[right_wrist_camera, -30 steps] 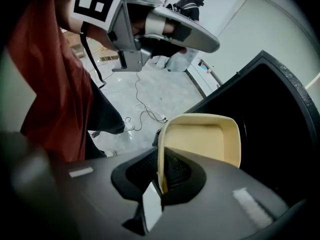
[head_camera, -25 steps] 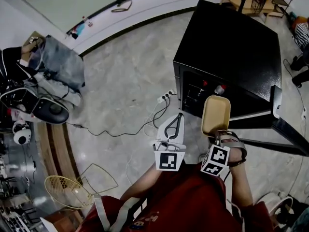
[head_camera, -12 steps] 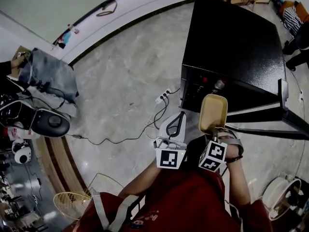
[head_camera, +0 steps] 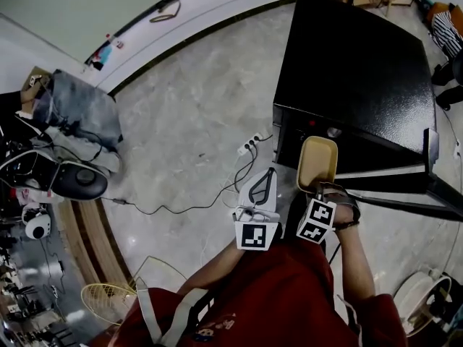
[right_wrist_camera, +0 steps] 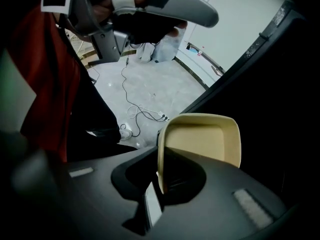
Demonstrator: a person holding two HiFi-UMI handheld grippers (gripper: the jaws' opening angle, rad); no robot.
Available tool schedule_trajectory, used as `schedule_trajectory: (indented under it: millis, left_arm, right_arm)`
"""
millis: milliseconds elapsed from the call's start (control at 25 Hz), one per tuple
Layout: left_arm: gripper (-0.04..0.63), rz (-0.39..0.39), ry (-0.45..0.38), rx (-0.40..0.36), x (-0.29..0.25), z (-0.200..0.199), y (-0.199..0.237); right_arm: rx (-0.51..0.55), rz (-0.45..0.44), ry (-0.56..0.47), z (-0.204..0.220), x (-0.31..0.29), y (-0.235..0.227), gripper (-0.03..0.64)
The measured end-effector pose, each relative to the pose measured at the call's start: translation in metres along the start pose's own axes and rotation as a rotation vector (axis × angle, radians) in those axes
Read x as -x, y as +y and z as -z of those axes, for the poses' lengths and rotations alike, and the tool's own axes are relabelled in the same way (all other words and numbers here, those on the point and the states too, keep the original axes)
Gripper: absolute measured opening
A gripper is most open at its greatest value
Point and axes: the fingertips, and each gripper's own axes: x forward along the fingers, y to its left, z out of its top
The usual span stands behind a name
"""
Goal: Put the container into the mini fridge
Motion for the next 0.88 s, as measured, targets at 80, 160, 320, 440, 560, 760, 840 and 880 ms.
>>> schedule_trajectory:
  millis: [80,160,320,440,560,760,840,880]
  left_arm:
    - [0.003,-0.010,0.014,0.013,-0.003,0.004,0.001]
    - [0.003,-0.015,0.032,0.007,-0.007,0.008,0.004]
    - [0.003,-0.034,0.049,-0.016,-0.010,0.016,0.009]
    - [0.003,-0.045,0.059,-0.004,-0.008,0.019,0.009]
    - [0.004,-0.053,0.058,-0.009,-0.007,0.016,0.008]
    - [0.003,-0.054,0.052,0.004,-0.009,0.015,0.005]
    - [0.003,-0.053,0.053,0.008,-0.010,0.015,0.005]
    - [0.003,-0.054,0.056,0.009,-0.010,0.015,0.005]
  right_arm:
    - [0.014,-0.012,-0.001,0.003,-0.010,-0.004,0.018]
    - [0.026,-0.016,0.001,0.007,-0.020,-0.011,0.020]
    - [0.029,-0.020,-0.004,0.009,-0.039,-0.026,0.020]
    - [0.031,-0.017,0.002,0.012,-0.050,-0.038,0.020]
    - [0.022,-0.006,-0.003,0.013,-0.060,-0.048,0.021]
    - [0.017,0.015,0.004,0.017,-0.076,-0.058,0.020]
    - [0.017,0.030,0.006,0.019,-0.078,-0.065,0.021]
    - [0.018,0.037,0.008,0.020,-0.079,-0.069,0.021]
